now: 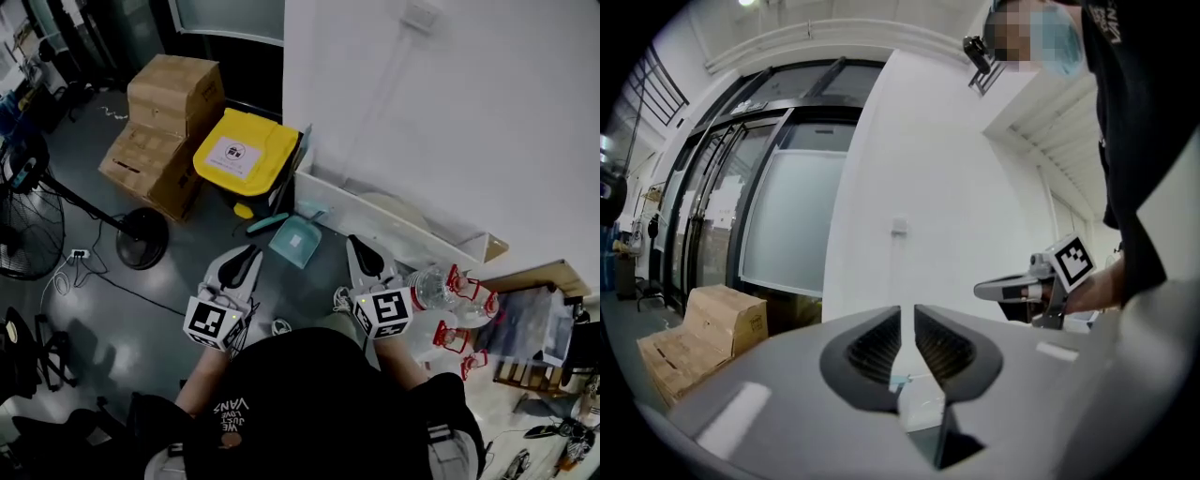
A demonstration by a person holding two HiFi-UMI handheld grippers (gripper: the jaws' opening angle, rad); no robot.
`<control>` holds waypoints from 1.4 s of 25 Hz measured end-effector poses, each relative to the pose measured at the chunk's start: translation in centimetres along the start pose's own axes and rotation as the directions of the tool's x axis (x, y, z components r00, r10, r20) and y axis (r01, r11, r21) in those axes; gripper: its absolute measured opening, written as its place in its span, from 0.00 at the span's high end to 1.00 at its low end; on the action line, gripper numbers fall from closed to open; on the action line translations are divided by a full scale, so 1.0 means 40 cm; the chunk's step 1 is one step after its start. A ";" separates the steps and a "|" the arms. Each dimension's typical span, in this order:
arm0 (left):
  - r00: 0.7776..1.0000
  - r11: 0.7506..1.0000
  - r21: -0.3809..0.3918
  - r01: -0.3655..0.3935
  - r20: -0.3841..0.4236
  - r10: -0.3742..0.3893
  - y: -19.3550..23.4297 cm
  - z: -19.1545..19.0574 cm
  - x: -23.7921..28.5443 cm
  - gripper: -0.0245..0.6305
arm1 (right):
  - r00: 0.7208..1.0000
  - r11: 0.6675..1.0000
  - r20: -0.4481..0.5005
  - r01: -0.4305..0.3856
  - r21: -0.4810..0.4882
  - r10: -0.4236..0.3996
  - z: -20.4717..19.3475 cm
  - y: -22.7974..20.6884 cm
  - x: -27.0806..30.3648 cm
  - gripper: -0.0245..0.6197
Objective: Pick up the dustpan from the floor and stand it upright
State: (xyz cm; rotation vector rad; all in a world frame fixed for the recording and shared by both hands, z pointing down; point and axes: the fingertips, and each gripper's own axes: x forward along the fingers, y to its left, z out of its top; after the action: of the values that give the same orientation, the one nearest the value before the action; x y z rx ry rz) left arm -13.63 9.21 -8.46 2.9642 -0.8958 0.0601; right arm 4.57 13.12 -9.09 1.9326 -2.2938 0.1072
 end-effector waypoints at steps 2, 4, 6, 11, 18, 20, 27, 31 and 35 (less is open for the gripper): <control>1.000 1.000 0.006 -0.002 -0.001 0.002 -0.007 0.006 -0.020 0.83 | 1.000 1.000 0.002 -0.010 0.006 0.010 0.004 0.015 -0.008 0.96; 1.000 1.000 0.002 -0.013 -0.011 0.013 -0.007 0.011 -0.039 0.86 | 1.000 1.000 0.000 -0.021 0.010 0.021 0.005 0.030 -0.013 0.96; 1.000 1.000 0.001 -0.027 -0.013 0.027 -0.002 0.012 -0.057 0.88 | 1.000 0.999 -0.006 -0.030 0.014 0.030 0.001 0.045 -0.017 0.96; 0.998 0.998 0.012 -0.060 -0.023 0.060 0.013 0.000 -0.093 0.88 | 0.998 0.998 -0.019 -0.059 0.026 0.060 -0.014 0.081 -0.020 0.96; 0.997 0.997 0.015 -0.075 -0.035 0.075 0.008 -0.014 -0.119 0.88 | 0.992 0.995 -0.078 -0.095 0.016 0.096 -0.058 0.137 -0.011 0.96; 0.997 0.997 0.012 -0.074 -0.037 0.075 0.003 -0.017 -0.124 0.88 | 0.991 0.994 -0.081 -0.105 0.022 0.106 -0.061 0.148 -0.010 0.96; 0.997 0.998 0.002 -0.066 -0.047 0.066 -0.001 -0.025 -0.130 0.88 | 0.988 0.992 -0.085 -0.127 -0.002 0.126 -0.046 0.161 -0.001 0.96; 0.997 0.998 -0.008 -0.060 -0.052 0.060 -0.005 -0.033 -0.128 0.88 | 0.987 0.992 -0.098 -0.127 -0.005 0.126 -0.050 0.158 0.003 0.96; 0.997 0.998 -0.016 -0.054 -0.055 0.053 -0.009 -0.039 -0.124 0.88 | 0.985 0.991 -0.109 -0.135 -0.011 0.133 -0.052 0.161 0.008 0.96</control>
State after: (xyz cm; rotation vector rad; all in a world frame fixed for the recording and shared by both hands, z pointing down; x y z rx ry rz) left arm -17.58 12.34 -7.17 2.9077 -0.9634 0.1334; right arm -1.68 14.23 -6.77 1.7179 -2.3427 0.1985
